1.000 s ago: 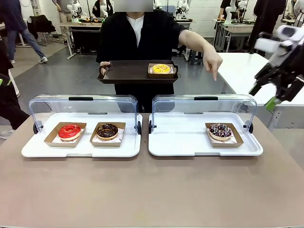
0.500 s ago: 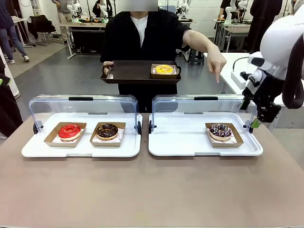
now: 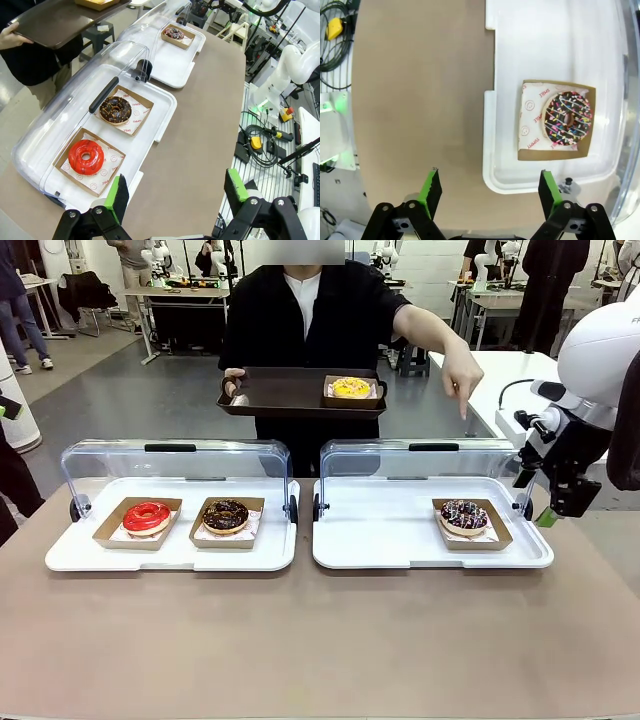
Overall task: Provide the desired donut to the person.
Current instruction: Pick up and lift the Paper togo box containing the Donut pointed at by the person.
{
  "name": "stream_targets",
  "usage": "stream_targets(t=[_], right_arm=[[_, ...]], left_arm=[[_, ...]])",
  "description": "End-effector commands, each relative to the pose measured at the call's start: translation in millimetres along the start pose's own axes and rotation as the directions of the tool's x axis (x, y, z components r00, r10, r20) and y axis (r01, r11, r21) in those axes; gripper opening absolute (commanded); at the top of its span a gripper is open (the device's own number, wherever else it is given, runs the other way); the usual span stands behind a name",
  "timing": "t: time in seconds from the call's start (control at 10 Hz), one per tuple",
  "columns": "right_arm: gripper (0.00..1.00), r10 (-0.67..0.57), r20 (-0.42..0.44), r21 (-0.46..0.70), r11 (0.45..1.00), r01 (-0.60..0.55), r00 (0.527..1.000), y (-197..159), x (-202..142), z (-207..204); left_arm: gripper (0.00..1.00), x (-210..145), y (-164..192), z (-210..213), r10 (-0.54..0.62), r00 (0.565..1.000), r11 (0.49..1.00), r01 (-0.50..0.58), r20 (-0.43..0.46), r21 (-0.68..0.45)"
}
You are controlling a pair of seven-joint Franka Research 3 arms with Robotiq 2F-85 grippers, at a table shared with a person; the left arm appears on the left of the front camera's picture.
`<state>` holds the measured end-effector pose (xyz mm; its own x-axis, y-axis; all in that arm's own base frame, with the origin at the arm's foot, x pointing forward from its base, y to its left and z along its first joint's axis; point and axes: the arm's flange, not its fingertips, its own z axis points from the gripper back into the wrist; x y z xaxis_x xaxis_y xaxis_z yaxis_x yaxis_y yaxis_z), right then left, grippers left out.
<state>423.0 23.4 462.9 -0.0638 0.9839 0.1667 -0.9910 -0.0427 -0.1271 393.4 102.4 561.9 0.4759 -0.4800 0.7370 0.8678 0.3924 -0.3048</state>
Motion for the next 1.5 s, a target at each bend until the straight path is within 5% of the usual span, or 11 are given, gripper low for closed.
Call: stream_targets(t=[0.0, 0.3, 0.8, 1.4], right_arm=[[1.0, 0.001, -0.021, -0.005, 1.0, -0.001, 1.0, -3, 2, 1], [1.0, 0.005, 0.001, 0.0, 1.0, -0.005, 1.0, 0, 2, 0], [1.0, -0.163, -0.171, 0.071, 0.982, 0.177, 0.972, -24, -11, -61], [1.0, -0.137, -0.067, 0.079, 0.987, 0.142, 0.988, -62, -18, -106]], left_arm=[[1.0, 3, -2, 1, 0.014, 1.0, 1.0, -0.014, 0.015, -0.006], [1.0, 3, -2, 1, 0.014, 1.0, 1.0, -0.014, 0.015, -0.006], [1.0, 3, -2, 1, 0.014, 1.0, 1.0, -0.014, 0.015, -0.006], [1.0, 3, -2, 1, 0.014, 1.0, 1.0, -0.014, 0.015, -0.006]])
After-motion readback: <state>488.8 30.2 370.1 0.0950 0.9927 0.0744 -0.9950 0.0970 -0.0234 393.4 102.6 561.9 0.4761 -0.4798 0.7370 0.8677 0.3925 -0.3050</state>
